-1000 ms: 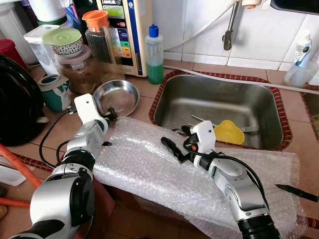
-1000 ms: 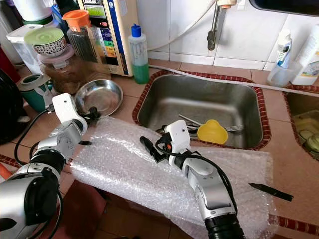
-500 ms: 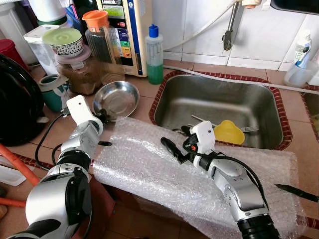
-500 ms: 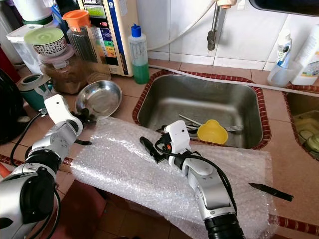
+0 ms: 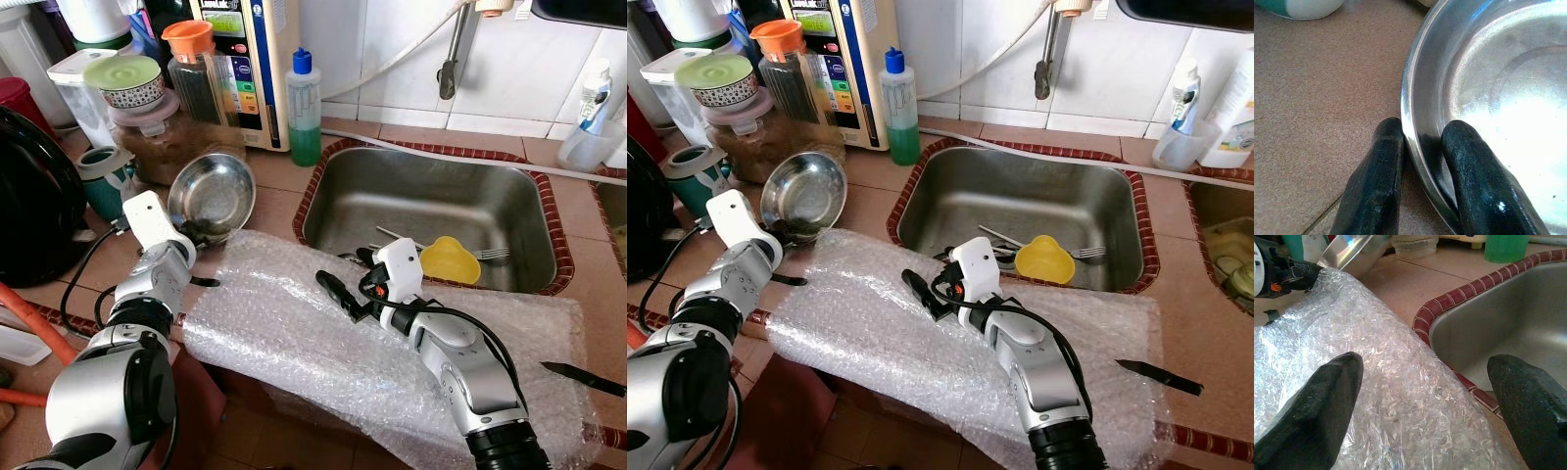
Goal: Kitchen organization
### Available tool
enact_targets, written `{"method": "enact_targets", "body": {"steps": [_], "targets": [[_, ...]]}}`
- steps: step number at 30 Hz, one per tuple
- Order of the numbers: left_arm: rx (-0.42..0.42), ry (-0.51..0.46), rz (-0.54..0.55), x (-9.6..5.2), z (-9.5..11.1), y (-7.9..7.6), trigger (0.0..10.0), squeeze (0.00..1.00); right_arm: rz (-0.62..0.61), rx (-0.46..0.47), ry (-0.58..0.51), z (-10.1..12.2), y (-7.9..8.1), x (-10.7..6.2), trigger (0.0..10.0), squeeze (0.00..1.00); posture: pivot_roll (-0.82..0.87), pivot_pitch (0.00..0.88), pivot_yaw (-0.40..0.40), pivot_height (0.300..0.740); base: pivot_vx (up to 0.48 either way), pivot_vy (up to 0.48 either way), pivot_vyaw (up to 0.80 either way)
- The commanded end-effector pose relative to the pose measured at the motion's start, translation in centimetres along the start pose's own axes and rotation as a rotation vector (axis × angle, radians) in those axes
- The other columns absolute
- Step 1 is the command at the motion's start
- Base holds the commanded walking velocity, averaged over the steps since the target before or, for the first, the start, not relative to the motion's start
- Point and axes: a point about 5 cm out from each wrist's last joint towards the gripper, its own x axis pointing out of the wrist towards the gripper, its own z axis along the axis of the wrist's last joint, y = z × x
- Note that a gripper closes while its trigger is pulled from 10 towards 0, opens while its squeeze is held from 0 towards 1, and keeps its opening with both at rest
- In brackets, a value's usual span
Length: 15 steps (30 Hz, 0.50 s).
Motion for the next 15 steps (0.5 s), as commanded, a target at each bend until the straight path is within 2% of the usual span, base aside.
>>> {"method": "enact_targets", "body": {"steps": [1,6,11,12,15], "targets": [[-0.007,0.015,0.029,0.0,-0.26,0.98,0.0,0.0,0.026,-0.002,0.029,-0.55,0.55,0.28,10.0,0.0,0.03,0.036,0.105,0.74,0.0,0.0,0.0],[-0.024,0.002,0.027,-0.01,-0.21,0.92,0.0,0.0,0.026,-0.002,0.032,-0.61,0.52,0.24,10.0,0.0,0.03,0.038,0.104,0.74,0.0,0.0,0.0],[0.012,-0.071,0.015,-0.07,0.34,0.84,0.0,0.0,0.028,-0.001,0.031,-0.59,0.55,0.25,10.0,0.0,0.03,0.037,0.104,0.74,0.0,0.0,0.0],[0.01,-0.108,0.002,-0.14,0.6,0.63,0.0,0.0,0.038,0.0,0.028,-0.55,0.64,0.2,10.0,0.0,0.03,0.037,0.104,0.74,0.0,0.0,0.0],[-0.018,-0.128,-0.006,-0.19,0.7,0.46,0.0,0.0,0.093,0.013,0.0,-0.15,1.23,0.04,10.0,0.0,0.03,0.037,0.103,0.74,0.0,0.0,0.0]]}}
